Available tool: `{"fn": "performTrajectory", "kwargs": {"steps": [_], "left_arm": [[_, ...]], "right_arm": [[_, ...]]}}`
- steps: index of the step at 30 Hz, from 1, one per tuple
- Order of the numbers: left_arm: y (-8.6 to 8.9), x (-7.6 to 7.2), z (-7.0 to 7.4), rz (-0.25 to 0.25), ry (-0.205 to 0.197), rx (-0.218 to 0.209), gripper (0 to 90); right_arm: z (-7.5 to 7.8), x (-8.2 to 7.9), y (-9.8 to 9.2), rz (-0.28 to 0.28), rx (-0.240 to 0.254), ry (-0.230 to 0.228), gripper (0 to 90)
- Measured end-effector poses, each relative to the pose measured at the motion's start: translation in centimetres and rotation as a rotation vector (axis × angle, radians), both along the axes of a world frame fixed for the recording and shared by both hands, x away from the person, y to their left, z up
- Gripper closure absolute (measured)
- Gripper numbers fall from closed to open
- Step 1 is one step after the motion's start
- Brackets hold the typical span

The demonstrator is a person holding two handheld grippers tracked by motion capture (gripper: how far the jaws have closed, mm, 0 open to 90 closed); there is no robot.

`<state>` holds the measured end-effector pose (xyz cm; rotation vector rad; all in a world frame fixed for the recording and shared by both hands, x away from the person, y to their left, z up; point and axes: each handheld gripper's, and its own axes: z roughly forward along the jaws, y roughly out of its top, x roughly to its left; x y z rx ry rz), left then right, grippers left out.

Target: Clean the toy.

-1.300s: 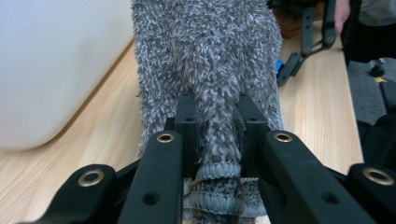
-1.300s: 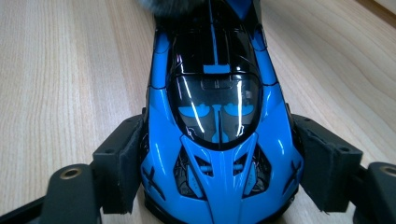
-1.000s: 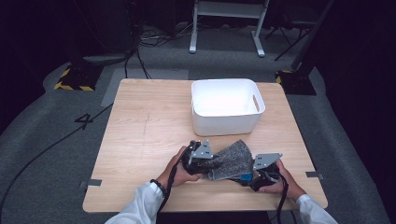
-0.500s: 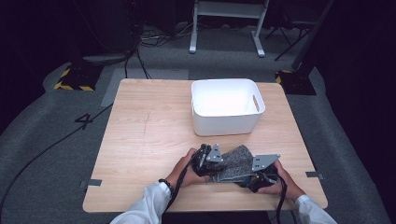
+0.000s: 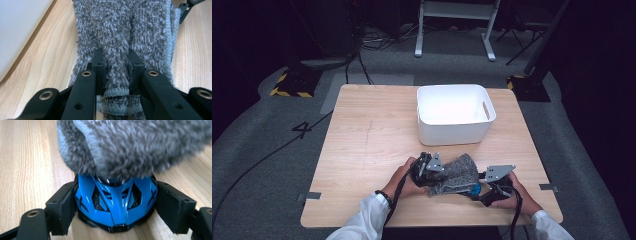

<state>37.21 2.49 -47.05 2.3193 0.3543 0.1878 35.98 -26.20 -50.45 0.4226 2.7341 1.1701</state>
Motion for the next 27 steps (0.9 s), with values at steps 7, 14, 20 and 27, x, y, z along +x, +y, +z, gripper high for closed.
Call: {"fn": "performTrajectory", "kwargs": {"steps": [7, 14, 20, 27], "left_arm": [[-0.6, -0.5, 0.3, -0.018, 0.000, -0.034, 73.6], [-3.8, -1.9, 0.2, -0.095, -0.009, -0.010, 73.4], [-3.0, -1.5, 0.2, -0.083, -0.020, 0.026, 74.0], [-0.1, -1.5, 0.3, -0.082, 0.012, 0.053, 74.5]], "right_arm": [[0.0, -0.1, 0.1, 0.010, 0.007, -0.010, 25.1], [0.0, -0.1, 0.4, 0.008, 0.008, -0.018, 25.4], [0.0, -0.2, 0.3, 0.003, 0.007, -0.017, 25.6], [0.1, -0.2, 0.3, 0.004, 0.000, -0.022, 25.5]]}}
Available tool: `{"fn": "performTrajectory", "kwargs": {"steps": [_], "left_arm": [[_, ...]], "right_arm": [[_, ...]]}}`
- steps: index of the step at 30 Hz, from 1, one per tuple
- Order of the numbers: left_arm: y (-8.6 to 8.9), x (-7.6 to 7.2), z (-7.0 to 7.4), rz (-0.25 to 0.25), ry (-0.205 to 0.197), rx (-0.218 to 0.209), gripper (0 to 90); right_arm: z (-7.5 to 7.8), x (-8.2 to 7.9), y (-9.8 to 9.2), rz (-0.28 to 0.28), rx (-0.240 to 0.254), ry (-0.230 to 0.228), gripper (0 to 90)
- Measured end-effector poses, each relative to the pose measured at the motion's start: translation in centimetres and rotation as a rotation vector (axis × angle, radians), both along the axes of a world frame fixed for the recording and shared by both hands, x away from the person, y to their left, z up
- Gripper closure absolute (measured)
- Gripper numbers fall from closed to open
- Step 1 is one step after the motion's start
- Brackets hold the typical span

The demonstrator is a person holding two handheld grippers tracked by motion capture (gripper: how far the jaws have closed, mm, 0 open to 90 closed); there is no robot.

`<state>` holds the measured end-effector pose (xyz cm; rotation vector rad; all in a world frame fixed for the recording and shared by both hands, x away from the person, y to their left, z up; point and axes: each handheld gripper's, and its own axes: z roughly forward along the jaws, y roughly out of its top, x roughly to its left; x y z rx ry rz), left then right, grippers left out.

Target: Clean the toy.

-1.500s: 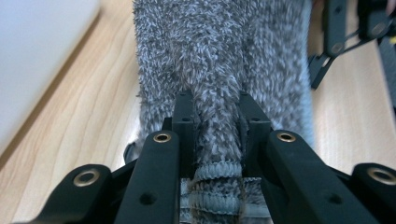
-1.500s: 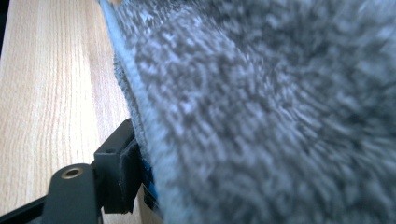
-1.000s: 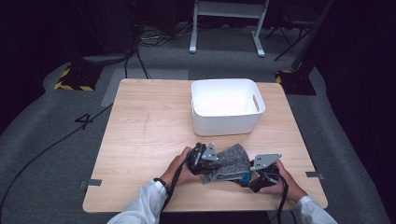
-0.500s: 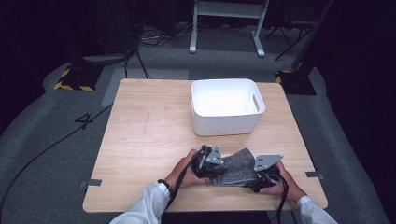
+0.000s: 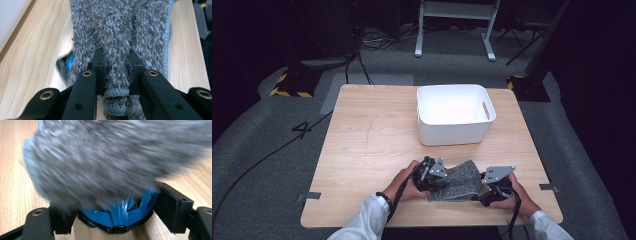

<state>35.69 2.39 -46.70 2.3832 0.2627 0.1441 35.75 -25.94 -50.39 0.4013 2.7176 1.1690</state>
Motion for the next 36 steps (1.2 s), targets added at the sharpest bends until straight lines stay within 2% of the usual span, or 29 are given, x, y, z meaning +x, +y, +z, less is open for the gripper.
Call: {"fn": "performTrajectory", "kwargs": {"steps": [1, 2, 5, 8, 13, 16, 18, 20, 22, 26, 28, 29, 34, 36], "left_arm": [[0.0, 0.0, 0.0, 0.000, 0.000, 0.000, 74.4], [0.9, -0.3, 0.2, 0.007, -0.002, -0.008, 74.5], [2.3, -0.4, 0.5, 0.050, -0.024, 0.023, 74.8], [4.1, -0.4, 0.1, 0.088, -0.004, 0.042, 74.8], [6.5, -0.3, -0.1, 0.157, -0.006, 0.064, 74.8], [6.9, 0.0, 0.0, 0.192, -0.004, 0.032, 74.9], [6.5, -0.2, 0.2, 0.174, -0.021, 0.000, 75.0], [5.6, -0.8, 0.7, 0.119, -0.046, -0.034, 75.0], [4.4, -1.4, 1.0, 0.070, -0.052, -0.052, 75.0], [1.6, -2.0, 0.3, 0.012, -0.038, -0.030, 75.0], [0.1, -2.5, -0.5, -0.004, -0.048, 0.008, 74.7], [-0.2, -2.7, -0.6, -0.007, -0.046, 0.019, 74.6], [-0.6, -2.6, -1.4, -0.020, 0.006, 0.002, 74.4], [-0.7, -2.7, -2.0, -0.023, -0.005, 0.031, 74.4]], "right_arm": [[0.0, 0.0, 0.0, 0.000, 0.000, 0.000, 25.5], [0.0, 0.0, 0.0, -0.002, 0.000, -0.005, 25.5], [-0.1, 0.0, -0.1, -0.007, 0.007, 0.009, 25.5], [-0.1, 0.0, -0.2, -0.009, 0.010, 0.016, 25.5], [-0.1, 0.0, -0.2, -0.008, 0.008, 0.015, 25.5], [0.0, 0.0, -0.1, -0.010, 0.006, 0.014, 25.6], [0.0, 0.0, -0.1, -0.013, 0.007, 0.014, 25.5], [0.0, 0.0, -0.1, -0.016, 0.008, 0.017, 25.5], [0.0, 0.1, 0.0, -0.018, 0.008, 0.019, 25.5], [0.0, 0.0, 0.1, -0.027, 0.003, 0.018, 25.5], [0.0, 0.0, 0.1, -0.029, 0.001, 0.016, 25.5], [0.0, 0.0, 0.1, -0.030, 0.000, 0.015, 25.5], [0.0, 0.0, 0.2, -0.031, 0.002, 0.016, 25.4], [0.0, 0.0, 0.2, -0.031, 0.001, 0.015, 25.5]]}}
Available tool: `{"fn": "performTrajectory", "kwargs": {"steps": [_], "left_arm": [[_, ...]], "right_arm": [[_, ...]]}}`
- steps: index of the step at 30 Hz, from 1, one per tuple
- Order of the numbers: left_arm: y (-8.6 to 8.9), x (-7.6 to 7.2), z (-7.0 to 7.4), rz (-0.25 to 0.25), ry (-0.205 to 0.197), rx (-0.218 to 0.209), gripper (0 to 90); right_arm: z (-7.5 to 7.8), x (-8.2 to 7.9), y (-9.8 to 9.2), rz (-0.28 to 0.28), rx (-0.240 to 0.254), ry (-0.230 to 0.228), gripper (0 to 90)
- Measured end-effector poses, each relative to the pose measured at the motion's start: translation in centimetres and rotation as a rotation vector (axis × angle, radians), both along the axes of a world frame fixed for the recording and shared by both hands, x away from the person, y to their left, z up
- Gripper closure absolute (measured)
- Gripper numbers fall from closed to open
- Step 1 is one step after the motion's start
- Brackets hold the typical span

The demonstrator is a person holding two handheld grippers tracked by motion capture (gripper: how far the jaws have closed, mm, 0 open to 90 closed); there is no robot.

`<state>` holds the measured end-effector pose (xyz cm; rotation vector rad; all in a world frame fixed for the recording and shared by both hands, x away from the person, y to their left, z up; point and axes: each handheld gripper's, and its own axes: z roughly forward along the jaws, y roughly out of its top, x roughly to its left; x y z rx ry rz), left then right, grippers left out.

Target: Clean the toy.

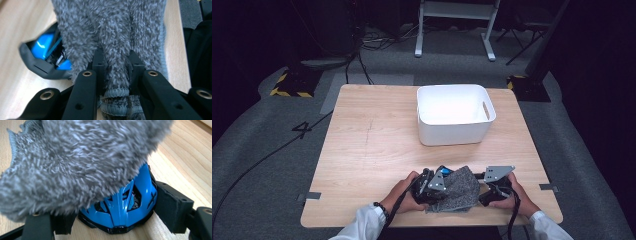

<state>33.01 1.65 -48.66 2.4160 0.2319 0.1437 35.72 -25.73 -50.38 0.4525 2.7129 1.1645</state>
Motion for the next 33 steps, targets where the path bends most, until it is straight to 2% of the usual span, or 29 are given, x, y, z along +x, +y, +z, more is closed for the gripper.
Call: {"fn": "performTrajectory", "kwargs": {"steps": [3, 6, 10, 12, 13, 14, 17, 20, 21, 22, 25, 27, 29, 33], "left_arm": [[0.0, -0.1, -0.1, -0.009, -0.018, 0.024, 74.5], [0.3, -0.2, 0.0, -0.042, -0.059, 0.078, 74.6], [1.3, 0.1, 0.2, -0.031, -0.052, 0.107, 74.6], [2.6, 0.4, 0.3, -0.008, -0.071, 0.131, 74.6], [2.6, 0.4, 0.3, -0.008, -0.071, 0.131, 74.6], [3.7, 0.9, 0.4, 0.022, -0.060, 0.129, 74.6], [5.1, 1.9, 0.4, 0.086, -0.034, 0.108, 74.5], [6.2, 2.7, 0.5, 0.157, -0.034, 0.097, 74.5], [6.2, 2.7, 0.5, 0.157, -0.034, 0.097, 74.5], [6.8, 3.3, 0.5, 0.199, -0.017, 0.062, 74.5], [7.2, 4.0, 0.6, 0.232, -0.001, 0.014, 74.8], [7.1, 4.2, 0.9, 0.242, 0.002, -0.019, 75.1], [7.1, 4.2, 1.4, 0.246, -0.001, -0.069, 75.3], [7.0, 4.0, 3.0, 0.246, -0.008, -0.201, 76.1]], "right_arm": [[0.0, -0.1, 0.1, -0.003, -0.005, -0.004, 25.5], [0.0, -0.1, 0.0, -0.003, -0.005, -0.004, 25.5], [0.0, -0.1, -0.1, -0.004, -0.002, -0.001, 25.6], [0.0, -0.2, -0.1, -0.004, -0.003, -0.001, 25.6], [0.0, -0.2, -0.1, -0.004, -0.002, 0.000, 25.6], [0.0, -0.2, -0.1, -0.003, -0.002, 0.001, 25.6], [0.1, -0.2, -0.2, 0.002, -0.002, 0.006, 25.8], [0.1, -0.3, -0.3, 0.007, 0.003, 0.011, 25.8], [0.1, -0.3, -0.3, 0.011, 0.001, 0.009, 25.9], [0.1, -0.3, -0.4, 0.012, 0.004, 0.012, 25.9], [0.2, -0.4, -0.4, 0.020, 0.012, 0.015, 26.0], [0.3, -0.5, -0.4, 0.028, 0.020, 0.015, 26.0], [0.4, -0.5, -0.4, 0.040, 0.021, 0.014, 26.0], [0.3, -0.7, -0.1, 0.050, 0.012, 0.006, 26.0]]}}
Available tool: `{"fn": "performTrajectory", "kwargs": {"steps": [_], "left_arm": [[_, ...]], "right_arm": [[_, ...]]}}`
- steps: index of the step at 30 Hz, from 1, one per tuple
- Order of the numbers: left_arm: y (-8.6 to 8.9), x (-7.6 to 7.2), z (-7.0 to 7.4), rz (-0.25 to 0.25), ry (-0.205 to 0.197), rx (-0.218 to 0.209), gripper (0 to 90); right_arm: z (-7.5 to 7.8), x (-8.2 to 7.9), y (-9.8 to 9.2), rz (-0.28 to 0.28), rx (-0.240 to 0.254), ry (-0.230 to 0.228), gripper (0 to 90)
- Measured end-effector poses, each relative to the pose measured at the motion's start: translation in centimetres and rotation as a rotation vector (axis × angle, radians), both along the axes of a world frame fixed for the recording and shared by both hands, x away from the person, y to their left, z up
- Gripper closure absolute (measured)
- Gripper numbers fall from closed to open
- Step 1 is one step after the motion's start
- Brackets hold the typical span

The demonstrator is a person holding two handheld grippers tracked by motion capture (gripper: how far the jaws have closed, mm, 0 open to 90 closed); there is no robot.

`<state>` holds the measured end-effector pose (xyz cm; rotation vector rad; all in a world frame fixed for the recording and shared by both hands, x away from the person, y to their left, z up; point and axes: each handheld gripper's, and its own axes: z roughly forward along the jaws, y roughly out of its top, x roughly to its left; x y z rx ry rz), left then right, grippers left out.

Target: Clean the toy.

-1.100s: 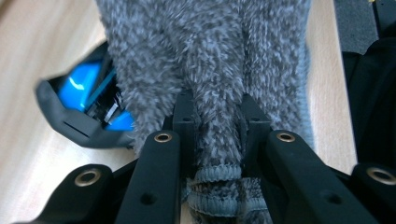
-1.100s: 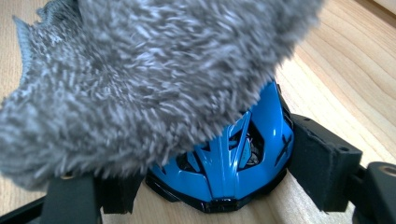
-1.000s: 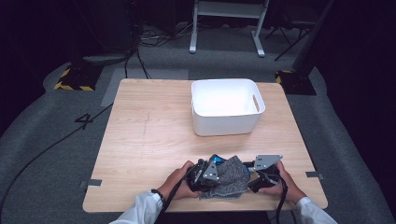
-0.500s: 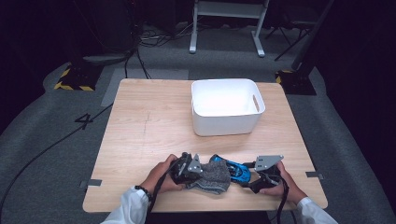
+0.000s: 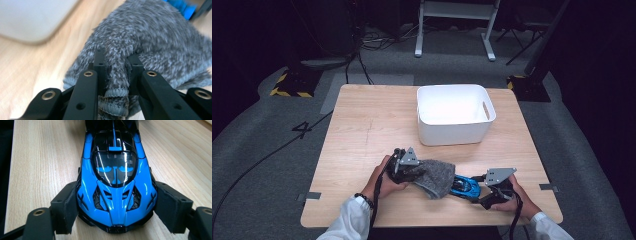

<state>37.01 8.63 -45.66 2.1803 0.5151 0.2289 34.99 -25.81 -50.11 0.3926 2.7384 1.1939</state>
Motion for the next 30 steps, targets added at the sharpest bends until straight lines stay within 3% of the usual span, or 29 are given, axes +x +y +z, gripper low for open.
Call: {"fn": "performTrajectory", "kwargs": {"steps": [2, 3, 9, 13, 16, 18, 21, 23, 27, 30], "left_arm": [[-0.4, 0.0, 0.8, -0.008, -0.007, -0.047, 76.2], [-0.8, 0.0, 1.0, -0.016, -0.015, -0.046, 76.2], [-4.1, 0.2, 0.3, -0.085, -0.010, 0.012, 76.1], [-6.1, 0.6, -0.1, -0.098, -0.006, 0.043, 76.1], [-7.1, 1.0, -0.7, -0.092, -0.008, 0.105, 76.1], [-7.3, 1.4, -1.0, -0.077, -0.002, 0.138, 76.2], [-6.9, 2.0, -1.2, -0.071, 0.023, 0.135, 76.4], [-6.6, 2.1, -1.1, -0.068, 0.015, 0.152, 76.4], [-5.8, 2.7, -1.0, -0.053, 0.036, 0.127, 76.3], [-4.9, 3.1, -0.8, 0.002, 0.024, 0.127, 76.4]], "right_arm": [[0.0, 0.0, 0.2, 0.005, 0.001, 0.001, 26.0], [0.0, 0.0, 0.4, 0.008, 0.001, 0.001, 26.0], [0.0, -0.2, 0.9, 0.019, 0.000, -0.007, 26.0], [0.0, -0.2, 1.1, 0.027, 0.001, -0.007, 26.0], [-0.1, -0.2, 1.1, 0.028, -0.001, -0.007, 26.0], [-0.1, -0.3, 1.0, 0.028, -0.007, -0.005, 26.0], [-0.1, -0.2, 1.0, 0.030, -0.008, -0.006, 26.0], [-0.1, -0.2, 1.0, 0.030, -0.009, -0.007, 26.0], [-0.1, -0.2, 1.0, 0.033, -0.005, -0.009, 26.0], [-0.1, -0.2, 0.9, 0.040, -0.011, -0.007, 26.0]]}}
